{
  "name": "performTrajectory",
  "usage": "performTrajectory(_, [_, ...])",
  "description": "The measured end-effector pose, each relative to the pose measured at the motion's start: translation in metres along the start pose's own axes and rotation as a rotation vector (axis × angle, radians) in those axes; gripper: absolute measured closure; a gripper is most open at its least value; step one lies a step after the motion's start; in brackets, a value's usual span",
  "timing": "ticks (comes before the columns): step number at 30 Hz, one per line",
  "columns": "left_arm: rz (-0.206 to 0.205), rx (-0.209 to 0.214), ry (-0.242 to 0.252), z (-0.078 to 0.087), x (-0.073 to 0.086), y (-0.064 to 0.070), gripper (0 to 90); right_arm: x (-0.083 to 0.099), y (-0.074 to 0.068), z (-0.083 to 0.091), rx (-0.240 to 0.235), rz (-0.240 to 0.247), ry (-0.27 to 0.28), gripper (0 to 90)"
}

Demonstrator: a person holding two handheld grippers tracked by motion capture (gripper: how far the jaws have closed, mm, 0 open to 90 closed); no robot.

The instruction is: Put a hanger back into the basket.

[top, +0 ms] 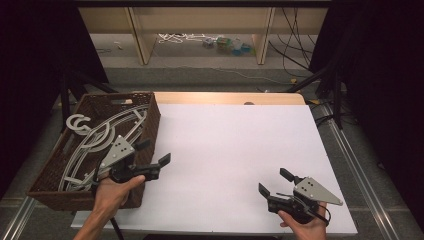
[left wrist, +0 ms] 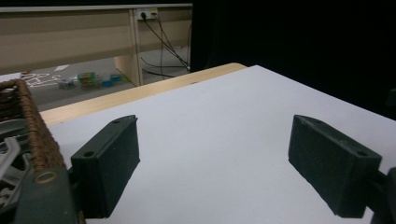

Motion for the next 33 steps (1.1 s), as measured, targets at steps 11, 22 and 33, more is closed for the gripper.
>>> performTrajectory(11, [-0.037,0.001,0.017,0.002,0.012,0.02,16.2,-0.001,-0.002,0.001,-0.01,0.009,0.001,15.7])
performTrajectory(22, [-0.011,0.023,0.031,0.001,0.029,0.027,16.1,-0.001,-0.005,0.001,-0.017,0.014,0.005,15.8])
performTrajectory(33, [-0.051,0.022,0.015,0.004,0.047,0.035,16.0,0.001,-0.014,0.001,-0.033,0.028,-0.012,15.7])
Point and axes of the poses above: each handheld gripper's, and its own axes: z roughly backward along the jaws, x roughly out of its underside, y roughly to its right, the point moved 10 cm from there along -z, roughly forward along the jaws, and after that the axes turned 11 degrees about -z, right-handed, at the moved point
